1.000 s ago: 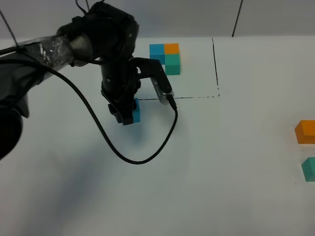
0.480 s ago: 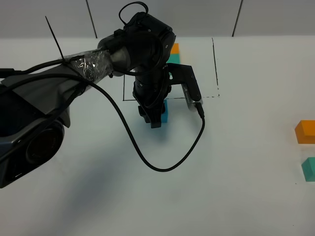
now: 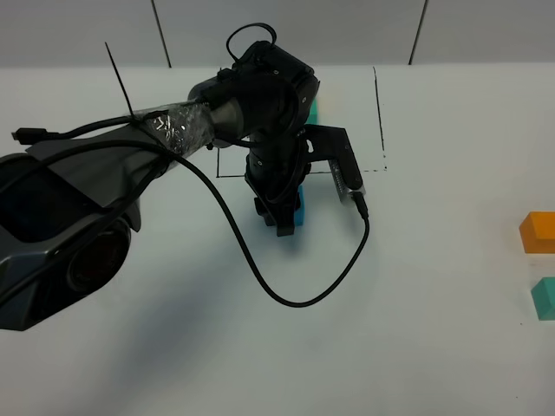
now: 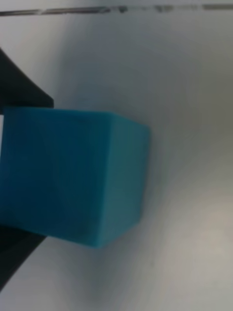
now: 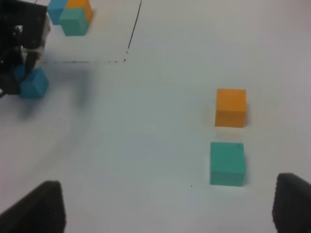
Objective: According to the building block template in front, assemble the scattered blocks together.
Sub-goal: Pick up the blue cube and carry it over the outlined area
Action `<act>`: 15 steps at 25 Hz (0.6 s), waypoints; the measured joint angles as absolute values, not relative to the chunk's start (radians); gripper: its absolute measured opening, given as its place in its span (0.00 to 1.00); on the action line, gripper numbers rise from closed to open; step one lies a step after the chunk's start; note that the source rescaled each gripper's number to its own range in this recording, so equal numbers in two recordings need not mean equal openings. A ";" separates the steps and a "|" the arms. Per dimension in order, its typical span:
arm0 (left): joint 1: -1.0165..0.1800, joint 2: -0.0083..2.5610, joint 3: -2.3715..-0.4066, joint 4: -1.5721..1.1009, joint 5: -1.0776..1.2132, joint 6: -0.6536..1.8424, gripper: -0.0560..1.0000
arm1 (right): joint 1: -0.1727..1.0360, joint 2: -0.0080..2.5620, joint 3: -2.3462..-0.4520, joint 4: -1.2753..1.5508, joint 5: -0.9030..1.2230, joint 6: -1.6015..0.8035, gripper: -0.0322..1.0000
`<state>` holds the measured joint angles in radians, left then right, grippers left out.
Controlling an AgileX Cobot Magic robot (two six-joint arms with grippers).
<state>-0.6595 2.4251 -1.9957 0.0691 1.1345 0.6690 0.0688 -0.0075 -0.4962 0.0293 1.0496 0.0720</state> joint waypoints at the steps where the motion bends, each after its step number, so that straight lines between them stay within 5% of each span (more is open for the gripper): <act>1: -0.659 2.429 -1.998 0.071 1.135 0.667 0.05 | 0.069 -0.008 -0.496 0.029 1.050 0.072 0.74; 15: -0.673 2.432 -1.999 0.079 1.137 0.652 0.05 | 0.069 -0.008 -0.496 0.029 1.050 0.077 0.74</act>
<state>-0.6733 2.4324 -1.9990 0.0787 1.1375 0.6516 0.0688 -0.0075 -0.4962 0.0293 1.0496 0.0767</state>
